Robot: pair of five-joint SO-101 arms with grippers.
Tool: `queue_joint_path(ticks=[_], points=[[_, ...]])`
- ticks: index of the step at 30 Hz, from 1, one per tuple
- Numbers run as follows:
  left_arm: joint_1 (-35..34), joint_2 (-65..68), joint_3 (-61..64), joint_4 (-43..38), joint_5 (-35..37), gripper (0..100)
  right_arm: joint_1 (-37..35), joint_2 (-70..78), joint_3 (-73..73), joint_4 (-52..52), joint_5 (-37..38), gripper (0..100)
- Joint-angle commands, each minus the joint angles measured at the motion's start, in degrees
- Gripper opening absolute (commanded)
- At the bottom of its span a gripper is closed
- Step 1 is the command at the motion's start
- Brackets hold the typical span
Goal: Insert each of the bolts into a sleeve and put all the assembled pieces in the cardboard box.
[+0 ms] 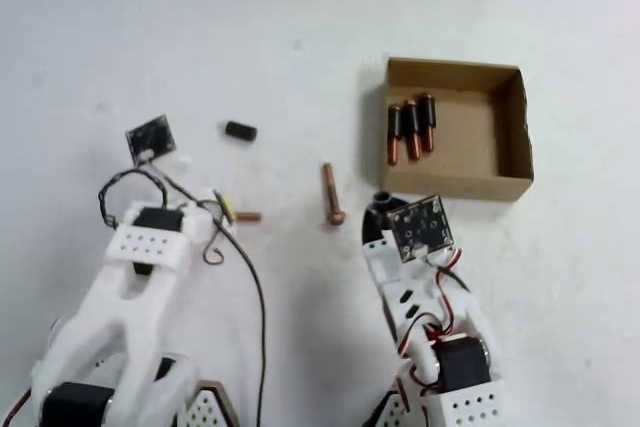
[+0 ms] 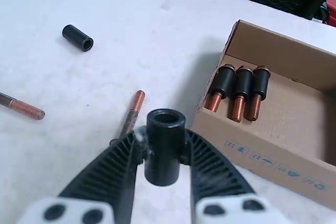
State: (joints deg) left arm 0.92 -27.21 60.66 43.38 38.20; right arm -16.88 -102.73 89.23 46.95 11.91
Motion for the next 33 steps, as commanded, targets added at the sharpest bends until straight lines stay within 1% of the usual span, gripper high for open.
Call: queue_joint_path(ticks=[1, 3, 6, 9, 19, 26, 33], points=[[0.22, -1.63, -0.26, -1.67, 1.67, 21, 0.22, -0.57, -0.53, -1.1, -0.09, 1.8], [0.13, -1.54, -0.35, -2.02, 1.76, 20, 0.22, -0.57, -0.53, -1.1, -0.09, 1.8], [-0.13, -1.54, -0.53, -2.2, 1.76, 16, 0.31, -0.57, -0.53, -1.1, -0.09, 1.8], [-0.22, -1.54, -0.26, -4.31, 1.76, 13, 0.31, -0.57, -0.53, -1.1, -0.09, 1.8], [-0.22, -1.45, 1.05, -5.27, 1.85, 13, 0.31, -0.57, -0.53, -1.1, -0.09, 1.8], [-0.22, -1.45, 3.96, -9.67, 1.76, 13, 0.4, -0.57, -0.53, -1.1, -0.09, 1.8], [-0.04, -1.45, 4.4, -9.76, 1.76, 14, 0.48, -0.57, -0.53, -1.1, -0.09, 1.8]])
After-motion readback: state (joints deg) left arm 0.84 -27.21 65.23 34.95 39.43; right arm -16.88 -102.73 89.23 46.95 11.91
